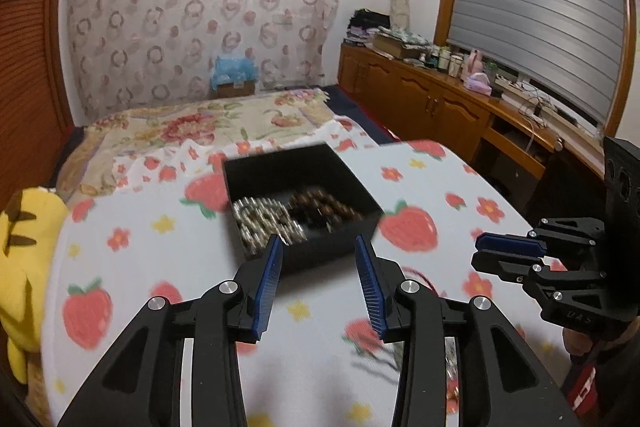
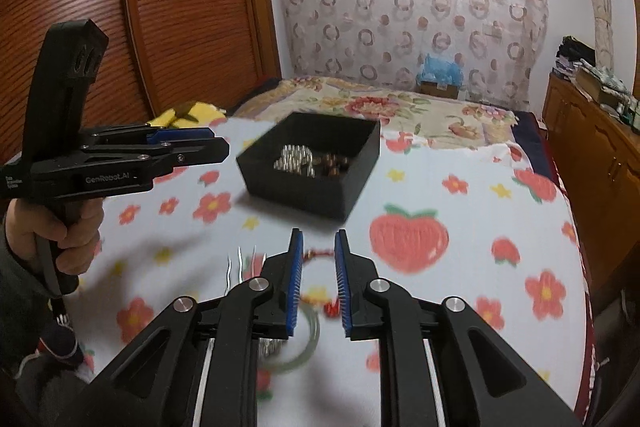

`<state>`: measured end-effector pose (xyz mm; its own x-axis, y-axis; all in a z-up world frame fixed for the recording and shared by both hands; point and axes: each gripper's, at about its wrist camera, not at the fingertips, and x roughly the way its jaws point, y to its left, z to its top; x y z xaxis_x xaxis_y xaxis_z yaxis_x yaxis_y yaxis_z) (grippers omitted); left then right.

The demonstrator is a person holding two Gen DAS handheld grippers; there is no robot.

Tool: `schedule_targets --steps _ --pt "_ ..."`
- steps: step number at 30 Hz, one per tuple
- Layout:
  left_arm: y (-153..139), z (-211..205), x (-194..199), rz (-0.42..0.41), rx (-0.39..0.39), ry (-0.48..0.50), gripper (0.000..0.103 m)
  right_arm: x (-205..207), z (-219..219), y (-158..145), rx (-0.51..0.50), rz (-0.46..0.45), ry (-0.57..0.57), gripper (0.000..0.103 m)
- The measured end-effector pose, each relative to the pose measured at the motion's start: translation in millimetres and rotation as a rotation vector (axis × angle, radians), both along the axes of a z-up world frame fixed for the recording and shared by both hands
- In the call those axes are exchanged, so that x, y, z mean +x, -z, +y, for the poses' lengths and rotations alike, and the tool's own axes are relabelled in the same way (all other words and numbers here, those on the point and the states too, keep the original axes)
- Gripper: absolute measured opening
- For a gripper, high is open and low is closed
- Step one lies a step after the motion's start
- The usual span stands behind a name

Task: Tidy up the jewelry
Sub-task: 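Return the left tool to the pile and grasp the silver hairpin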

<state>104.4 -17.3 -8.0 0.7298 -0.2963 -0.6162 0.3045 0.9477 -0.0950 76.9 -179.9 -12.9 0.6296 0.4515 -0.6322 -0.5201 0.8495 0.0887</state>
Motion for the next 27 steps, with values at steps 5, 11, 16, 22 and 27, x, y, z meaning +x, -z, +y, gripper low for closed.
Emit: schedule_targets --steps 5,11,16,22,27 --pt "22 -9 -15 0.045 0.003 0.03 0.044 -21 -1 18 -0.01 0.037 0.002 0.024" --pt "43 -16 -16 0.107 -0.022 0.054 0.049 -33 -3 40 -0.027 0.085 0.032 0.029" --pt "58 -22 -10 0.166 -0.04 0.055 0.049 -33 -5 52 -0.023 0.116 0.046 0.029" --pt "68 -24 -3 0.225 -0.084 0.059 0.049 -33 -8 59 -0.004 0.125 0.047 0.029" --pt "73 -25 2 0.259 -0.126 0.062 0.049 -33 -9 58 0.007 0.12 0.042 0.029"
